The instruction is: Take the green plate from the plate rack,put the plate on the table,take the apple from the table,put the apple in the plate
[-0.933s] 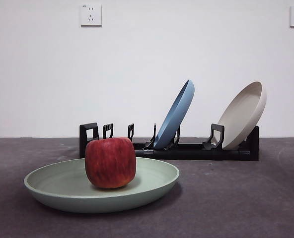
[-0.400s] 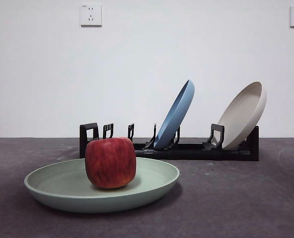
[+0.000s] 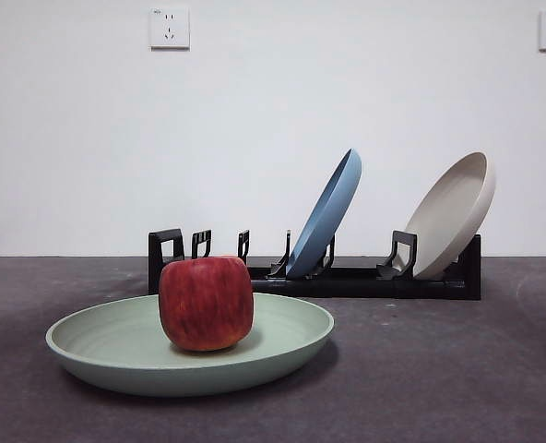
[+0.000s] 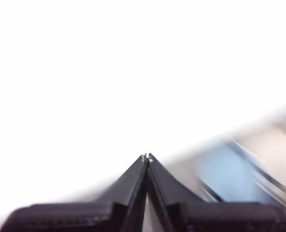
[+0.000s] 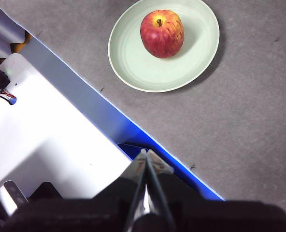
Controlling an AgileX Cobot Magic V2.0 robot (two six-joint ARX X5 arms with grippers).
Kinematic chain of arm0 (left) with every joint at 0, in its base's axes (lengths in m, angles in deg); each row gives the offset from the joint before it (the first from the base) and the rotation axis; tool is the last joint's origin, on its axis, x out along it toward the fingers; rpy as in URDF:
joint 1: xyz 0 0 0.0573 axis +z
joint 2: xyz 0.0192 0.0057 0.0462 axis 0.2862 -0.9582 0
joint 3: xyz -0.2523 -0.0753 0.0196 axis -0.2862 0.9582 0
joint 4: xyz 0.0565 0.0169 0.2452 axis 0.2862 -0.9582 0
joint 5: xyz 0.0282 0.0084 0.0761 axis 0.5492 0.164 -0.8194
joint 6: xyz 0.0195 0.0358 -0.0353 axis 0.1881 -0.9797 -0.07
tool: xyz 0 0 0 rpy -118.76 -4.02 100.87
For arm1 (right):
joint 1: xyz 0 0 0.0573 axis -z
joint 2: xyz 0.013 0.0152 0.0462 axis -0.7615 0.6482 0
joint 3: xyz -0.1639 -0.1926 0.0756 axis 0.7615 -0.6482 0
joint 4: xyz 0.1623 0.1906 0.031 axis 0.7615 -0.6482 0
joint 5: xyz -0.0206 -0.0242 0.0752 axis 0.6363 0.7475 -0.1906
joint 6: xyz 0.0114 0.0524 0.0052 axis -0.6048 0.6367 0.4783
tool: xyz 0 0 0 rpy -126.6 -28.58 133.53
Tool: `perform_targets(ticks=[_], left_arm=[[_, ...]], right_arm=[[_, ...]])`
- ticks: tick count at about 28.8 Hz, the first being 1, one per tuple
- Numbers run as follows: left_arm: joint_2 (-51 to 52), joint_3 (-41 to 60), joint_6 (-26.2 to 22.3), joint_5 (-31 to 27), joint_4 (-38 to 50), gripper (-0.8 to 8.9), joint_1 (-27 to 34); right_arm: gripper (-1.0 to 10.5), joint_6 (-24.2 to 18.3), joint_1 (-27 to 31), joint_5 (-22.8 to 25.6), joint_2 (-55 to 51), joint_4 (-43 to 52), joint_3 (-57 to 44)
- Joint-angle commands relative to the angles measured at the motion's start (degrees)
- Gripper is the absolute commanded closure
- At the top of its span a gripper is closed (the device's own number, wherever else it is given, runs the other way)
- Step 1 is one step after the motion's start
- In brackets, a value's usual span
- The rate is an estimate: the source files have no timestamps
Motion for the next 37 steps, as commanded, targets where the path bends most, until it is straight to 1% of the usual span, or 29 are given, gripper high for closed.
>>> perform_targets(ticks=[1,3,5,7,12,15,18,20,27,37], left_arm=[[4.9,9.0,-3.9,1.3,12.5,8.17,9.9],[8.7,15.0,-3.9,1.4,18.0,8.17,15.5],[12.1,20.0,-3.7,1.4,20.4,8.17,19.8],[15.4,24.4,-3.1,2.0,20.6,8.17,23.4],[22.6,35.7,1.9,2.1,20.9,8.17,30.4],[25.9,41.8,5.0,2.2,21.0,8.17,33.4],[28.8,47.5,8.3,2.3,20.9,8.17,35.6],[30.4,50.6,9.7,3.2,20.9,8.17,36.5],[33.5,56.8,9.9,10.9,20.4,8.17,37.7],[33.9,56.9,9.9,23.2,8.0,8.17,37.9]], right_arm=[[9.5,0.3,-0.1,0.1,-0.1,0.1,-0.2],[9.5,0.3,-0.1,0.1,-0.1,0.1,-0.2],[9.5,0.3,-0.1,0.1,-0.1,0.1,-0.2],[9.5,0.3,-0.1,0.1,-0.1,0.1,-0.2],[9.5,0.3,-0.1,0.1,-0.1,0.1,-0.2],[9.5,0.3,-0.1,0.1,-0.1,0.1,-0.2],[9.5,0.3,-0.1,0.1,-0.1,0.1,-0.2],[9.5,0.3,-0.1,0.1,-0.1,0.1,-0.2],[9.5,0.3,-0.1,0.1,-0.1,0.1,-0.2],[9.5,0.3,-0.1,0.1,-0.1,0.1,-0.2]])
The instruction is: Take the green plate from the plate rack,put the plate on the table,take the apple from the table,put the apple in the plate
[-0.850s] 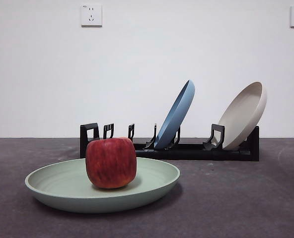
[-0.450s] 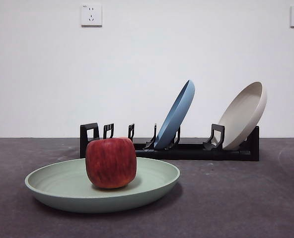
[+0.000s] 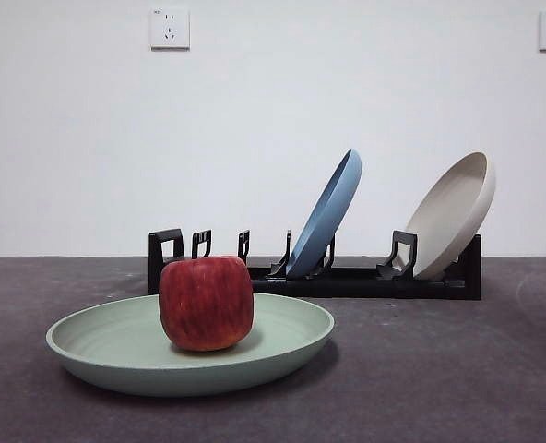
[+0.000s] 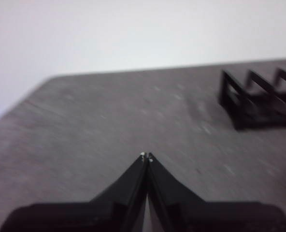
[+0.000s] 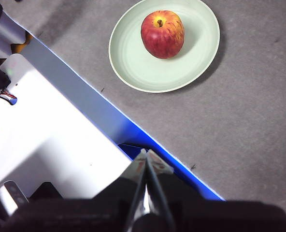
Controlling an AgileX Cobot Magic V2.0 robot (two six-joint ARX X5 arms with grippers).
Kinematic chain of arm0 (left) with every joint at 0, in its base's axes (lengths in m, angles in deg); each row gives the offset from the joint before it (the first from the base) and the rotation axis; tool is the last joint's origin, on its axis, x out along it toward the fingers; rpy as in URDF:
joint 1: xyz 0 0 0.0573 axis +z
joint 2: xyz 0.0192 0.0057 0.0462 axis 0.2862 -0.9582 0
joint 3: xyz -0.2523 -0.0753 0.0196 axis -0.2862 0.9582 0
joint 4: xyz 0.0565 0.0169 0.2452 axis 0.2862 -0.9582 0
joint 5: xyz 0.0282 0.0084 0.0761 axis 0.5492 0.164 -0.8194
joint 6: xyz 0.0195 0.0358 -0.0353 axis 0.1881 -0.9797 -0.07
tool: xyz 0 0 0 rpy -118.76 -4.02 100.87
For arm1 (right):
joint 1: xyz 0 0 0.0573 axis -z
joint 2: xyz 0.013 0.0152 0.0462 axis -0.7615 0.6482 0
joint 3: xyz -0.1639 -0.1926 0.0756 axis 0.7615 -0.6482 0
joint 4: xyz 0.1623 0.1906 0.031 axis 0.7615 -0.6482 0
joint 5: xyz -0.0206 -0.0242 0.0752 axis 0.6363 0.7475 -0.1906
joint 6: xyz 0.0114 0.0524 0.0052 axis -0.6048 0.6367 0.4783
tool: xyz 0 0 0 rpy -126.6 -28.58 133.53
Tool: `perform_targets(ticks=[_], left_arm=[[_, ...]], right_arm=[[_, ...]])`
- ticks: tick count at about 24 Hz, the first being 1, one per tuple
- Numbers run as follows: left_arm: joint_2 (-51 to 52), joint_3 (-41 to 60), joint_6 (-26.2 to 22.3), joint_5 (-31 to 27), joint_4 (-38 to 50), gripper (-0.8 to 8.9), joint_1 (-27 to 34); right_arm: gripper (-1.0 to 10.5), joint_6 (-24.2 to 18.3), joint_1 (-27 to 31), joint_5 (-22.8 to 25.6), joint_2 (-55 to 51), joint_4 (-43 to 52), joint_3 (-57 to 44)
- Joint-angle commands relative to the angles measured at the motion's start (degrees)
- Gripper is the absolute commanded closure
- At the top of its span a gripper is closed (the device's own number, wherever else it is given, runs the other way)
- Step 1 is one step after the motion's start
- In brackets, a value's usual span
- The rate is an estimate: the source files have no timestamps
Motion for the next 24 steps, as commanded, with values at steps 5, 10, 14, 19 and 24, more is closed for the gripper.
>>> perform_targets(ticks=[5,10,14,19,24], left_arm=[[0.1,0.7,0.3,3.2,-2.4,8.17,0.2],[0.1,0.7,0.3,3.2,-2.6,8.17,0.2],[0.1,0.7,0.3,3.2,-2.6,8.17,0.2],[0.1,0.7,0.3,3.2,-2.6,8.17,0.2],[0.1,0.7,0.3,3.2,-2.6,8.17,0.2]], right_arm=[[9.5,0.3,-0.1,0.1,-0.1,0.1,-0.2],[9.5,0.3,-0.1,0.3,-0.1,0.1,-0.2],[9.5,0.3,-0.1,0.3,-0.1,0.1,-0.2],[9.5,0.3,-0.1,0.3,-0.1,0.1,-0.2],[9.5,-4.7,2.5,3.0,-2.0,0.5,-0.2]])
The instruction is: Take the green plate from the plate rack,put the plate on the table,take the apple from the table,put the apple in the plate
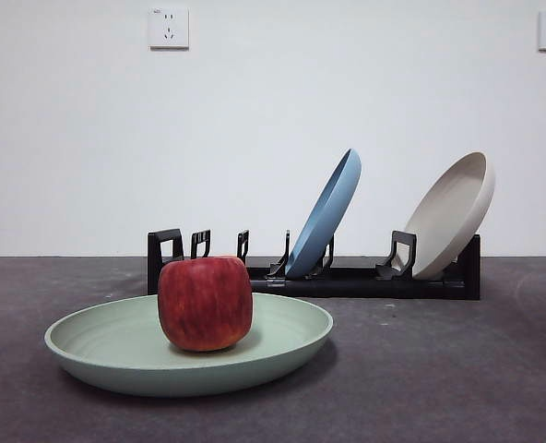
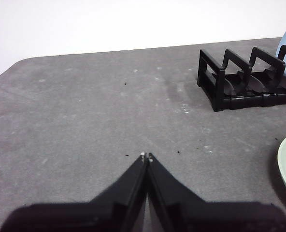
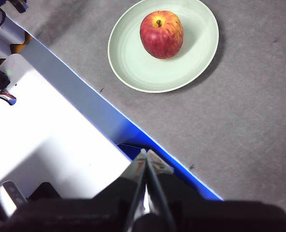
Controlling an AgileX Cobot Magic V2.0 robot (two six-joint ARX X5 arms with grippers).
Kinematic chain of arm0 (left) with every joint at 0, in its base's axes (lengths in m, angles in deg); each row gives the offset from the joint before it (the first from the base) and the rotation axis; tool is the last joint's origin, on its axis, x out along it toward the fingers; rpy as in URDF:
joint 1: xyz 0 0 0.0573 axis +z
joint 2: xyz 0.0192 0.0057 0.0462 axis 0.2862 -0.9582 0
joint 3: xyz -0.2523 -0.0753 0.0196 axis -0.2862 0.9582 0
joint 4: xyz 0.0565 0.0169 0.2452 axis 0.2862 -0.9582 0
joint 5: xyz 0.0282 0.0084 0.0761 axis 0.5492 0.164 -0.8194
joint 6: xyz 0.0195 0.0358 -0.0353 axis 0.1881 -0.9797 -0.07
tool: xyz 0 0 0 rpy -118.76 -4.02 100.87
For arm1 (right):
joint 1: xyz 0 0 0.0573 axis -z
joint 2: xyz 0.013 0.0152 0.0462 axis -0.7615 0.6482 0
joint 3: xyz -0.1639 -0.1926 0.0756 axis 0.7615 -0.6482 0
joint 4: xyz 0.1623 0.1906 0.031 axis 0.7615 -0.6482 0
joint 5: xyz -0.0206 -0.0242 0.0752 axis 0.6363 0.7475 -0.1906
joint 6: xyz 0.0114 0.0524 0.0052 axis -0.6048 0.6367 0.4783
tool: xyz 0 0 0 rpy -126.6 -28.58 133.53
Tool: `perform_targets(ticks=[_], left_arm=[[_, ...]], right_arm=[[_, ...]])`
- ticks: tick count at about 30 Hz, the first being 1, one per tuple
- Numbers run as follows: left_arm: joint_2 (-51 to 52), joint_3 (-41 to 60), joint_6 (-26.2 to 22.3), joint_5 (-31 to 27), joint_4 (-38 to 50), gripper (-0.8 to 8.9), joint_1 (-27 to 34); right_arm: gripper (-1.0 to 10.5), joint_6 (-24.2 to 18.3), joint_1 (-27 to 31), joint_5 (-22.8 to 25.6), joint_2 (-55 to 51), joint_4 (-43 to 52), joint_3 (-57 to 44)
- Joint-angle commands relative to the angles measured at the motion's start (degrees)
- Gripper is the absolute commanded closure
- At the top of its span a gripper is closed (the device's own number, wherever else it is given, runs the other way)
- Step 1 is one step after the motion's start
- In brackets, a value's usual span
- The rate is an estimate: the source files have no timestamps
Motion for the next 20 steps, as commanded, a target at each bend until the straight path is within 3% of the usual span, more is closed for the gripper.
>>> perform_targets(ticks=[1,3,8,10,15,20], left_arm=[[0.1,0.7,0.3,0.3,0.1,8.17,0.2],[0.1,0.7,0.3,0.3,0.1,8.17,0.2],[0.1,0.7,0.3,0.4,0.1,8.17,0.2],[0.1,0.7,0.3,0.3,0.1,8.17,0.2],[0.1,0.7,0.3,0.3,0.1,8.17,0.2],[0.1,0.7,0.3,0.3,0.1,8.17,0.2]], right_arm=[[9.5,-5.3,3.9,3.6,-2.6,1.1,-0.3],[9.5,-7.1,9.7,4.1,-4.7,5.7,-1.3],[9.5,-7.7,28.7,-4.3,-12.0,23.8,-11.1],[9.5,-8.0,34.9,-5.5,-15.1,30.4,-16.7],[9.5,-8.7,43.6,-5.2,-23.6,46.5,-31.6],[9.5,-11.9,47.1,-5.0,-32.3,59.6,-44.9]])
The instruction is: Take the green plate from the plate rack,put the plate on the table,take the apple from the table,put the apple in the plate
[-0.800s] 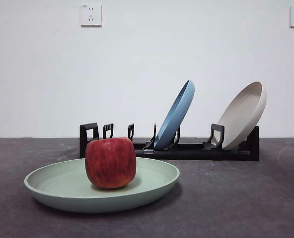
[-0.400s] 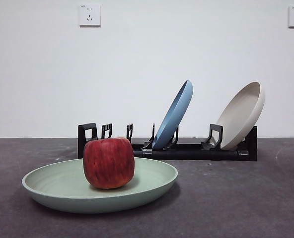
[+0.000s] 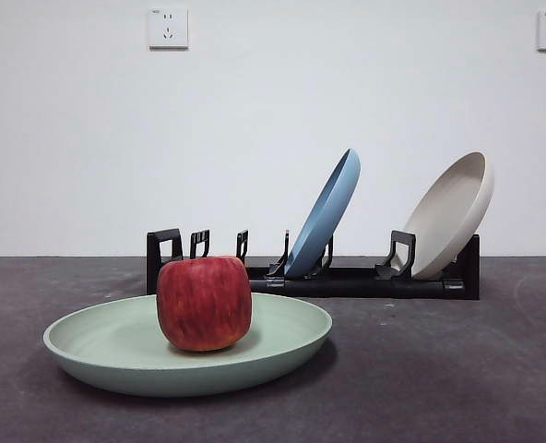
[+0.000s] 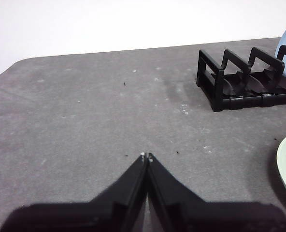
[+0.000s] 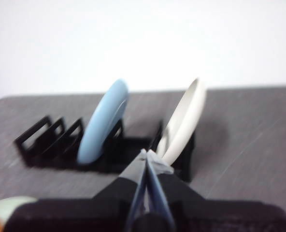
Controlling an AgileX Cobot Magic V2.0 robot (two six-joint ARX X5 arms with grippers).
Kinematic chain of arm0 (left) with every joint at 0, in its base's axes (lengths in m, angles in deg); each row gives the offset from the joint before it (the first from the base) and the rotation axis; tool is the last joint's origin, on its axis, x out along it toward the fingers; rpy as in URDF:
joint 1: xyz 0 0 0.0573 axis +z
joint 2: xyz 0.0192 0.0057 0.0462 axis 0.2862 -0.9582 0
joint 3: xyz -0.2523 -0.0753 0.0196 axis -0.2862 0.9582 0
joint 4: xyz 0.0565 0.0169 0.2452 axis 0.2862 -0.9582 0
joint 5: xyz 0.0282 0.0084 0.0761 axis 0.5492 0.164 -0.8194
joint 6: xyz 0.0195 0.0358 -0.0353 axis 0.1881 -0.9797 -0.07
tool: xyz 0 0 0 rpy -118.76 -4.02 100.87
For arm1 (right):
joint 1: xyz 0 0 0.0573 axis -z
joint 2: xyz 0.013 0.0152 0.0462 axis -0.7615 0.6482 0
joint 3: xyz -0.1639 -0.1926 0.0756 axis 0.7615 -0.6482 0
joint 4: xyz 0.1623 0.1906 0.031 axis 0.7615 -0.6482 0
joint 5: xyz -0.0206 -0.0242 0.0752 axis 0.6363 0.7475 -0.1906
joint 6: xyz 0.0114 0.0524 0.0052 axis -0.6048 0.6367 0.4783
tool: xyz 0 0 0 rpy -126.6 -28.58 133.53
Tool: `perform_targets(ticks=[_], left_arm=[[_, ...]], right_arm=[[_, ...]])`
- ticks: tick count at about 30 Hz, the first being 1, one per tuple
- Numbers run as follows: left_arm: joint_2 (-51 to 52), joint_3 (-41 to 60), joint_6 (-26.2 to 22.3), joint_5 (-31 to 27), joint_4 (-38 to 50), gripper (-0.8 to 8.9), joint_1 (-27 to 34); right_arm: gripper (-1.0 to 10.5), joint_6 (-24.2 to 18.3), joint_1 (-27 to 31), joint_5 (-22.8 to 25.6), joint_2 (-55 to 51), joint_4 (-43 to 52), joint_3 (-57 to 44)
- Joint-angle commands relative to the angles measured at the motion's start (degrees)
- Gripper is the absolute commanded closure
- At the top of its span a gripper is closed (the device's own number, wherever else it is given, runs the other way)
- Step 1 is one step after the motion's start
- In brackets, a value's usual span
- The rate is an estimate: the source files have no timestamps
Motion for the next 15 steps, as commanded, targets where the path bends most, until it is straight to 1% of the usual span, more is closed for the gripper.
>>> perform_targets(ticks=[1,7,10,15], left_arm=[[0.1,0.7,0.3,0.3,0.1,8.17,0.2],[0.1,0.7,0.3,0.3,0.1,8.17,0.2],[0.1,0.7,0.3,0.3,0.1,8.17,0.2],[0.1,0.7,0.3,0.3,0.1,8.17,0.2]], right_arm=[[9.5,-3.1,1.1,0.1,-5.1,6.0,-8.1],[9.5,-3.1,1.6,0.2,-12.1,7.0,-18.4],[9.5,-2.5,1.6,0.0,-13.9,6.3,-20.7],[9.5,-2.8,1.6,0.3,-16.1,3.5,-22.0]])
